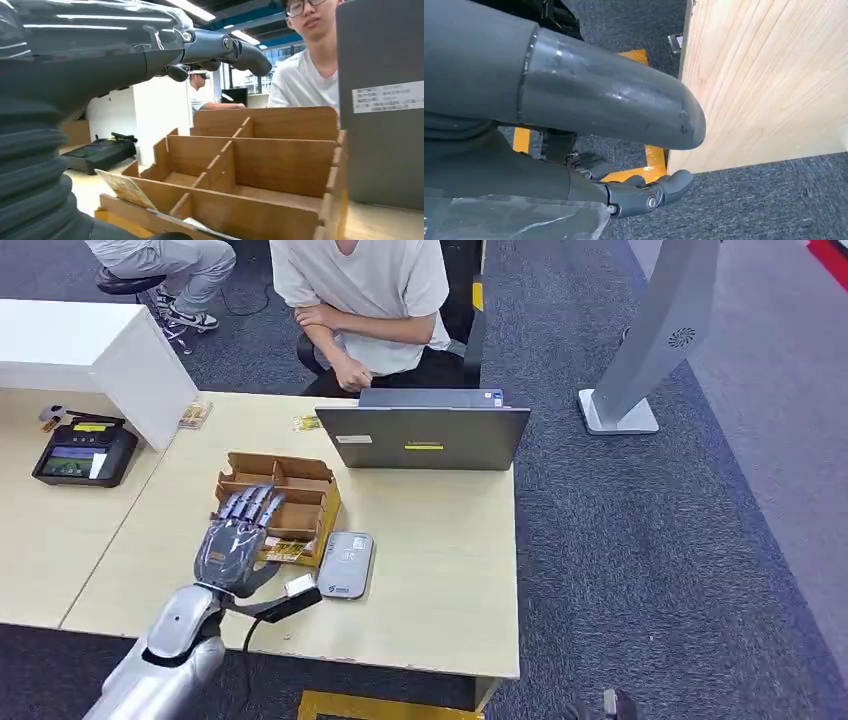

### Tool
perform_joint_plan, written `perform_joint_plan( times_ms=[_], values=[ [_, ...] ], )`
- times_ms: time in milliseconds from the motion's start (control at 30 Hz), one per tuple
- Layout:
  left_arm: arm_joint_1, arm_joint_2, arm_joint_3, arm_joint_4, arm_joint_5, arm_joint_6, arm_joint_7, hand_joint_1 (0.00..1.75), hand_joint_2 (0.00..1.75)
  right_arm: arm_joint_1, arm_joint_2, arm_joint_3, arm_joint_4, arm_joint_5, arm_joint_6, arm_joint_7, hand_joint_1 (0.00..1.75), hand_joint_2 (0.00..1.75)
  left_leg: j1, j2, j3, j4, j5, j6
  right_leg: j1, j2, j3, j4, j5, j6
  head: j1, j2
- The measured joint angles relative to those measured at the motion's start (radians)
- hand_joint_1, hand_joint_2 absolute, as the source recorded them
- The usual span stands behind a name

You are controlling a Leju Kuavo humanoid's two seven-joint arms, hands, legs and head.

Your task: Pass the card to the sensor for recognition and then transmit it.

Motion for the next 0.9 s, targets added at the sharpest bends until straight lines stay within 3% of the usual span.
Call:
perform_joint_plan(
  times_ms=[767,800,900],
  values=[
    [-0.015,-0.008,-0.005,0.018,0.009,0.002,0.0,0.0,1.75,-0.002,0.0,0.0,0.0,-0.008,-0.001,0.0,0.0,0.0,0.0,0.0,0.0,0.0,0.0,0.0,0.0,0.0,0.0,0.0,0.0,0.0,0.0,0.0],
    [-0.015,-0.008,-0.005,0.018,0.011,0.002,0.0,1.75,1.75,-0.002,0.0,0.0,0.0,-0.008,-0.002,0.0,0.0,0.0,0.0,0.0,0.0,0.0,0.0,0.0,0.0,0.0,0.0,0.0,0.0,0.0,0.0,0.0],
    [-0.015,-0.008,-0.005,0.018,0.024,-0.003,0.0,1.75,1.75,-0.002,0.0,0.0,0.0,-0.008,-0.002,0.0,0.0,0.0,0.0,0.0,0.0,0.0,0.0,0.0,0.0,0.0,0.0,0.0,0.0,0.0,0.0,0.0]
  ],
)
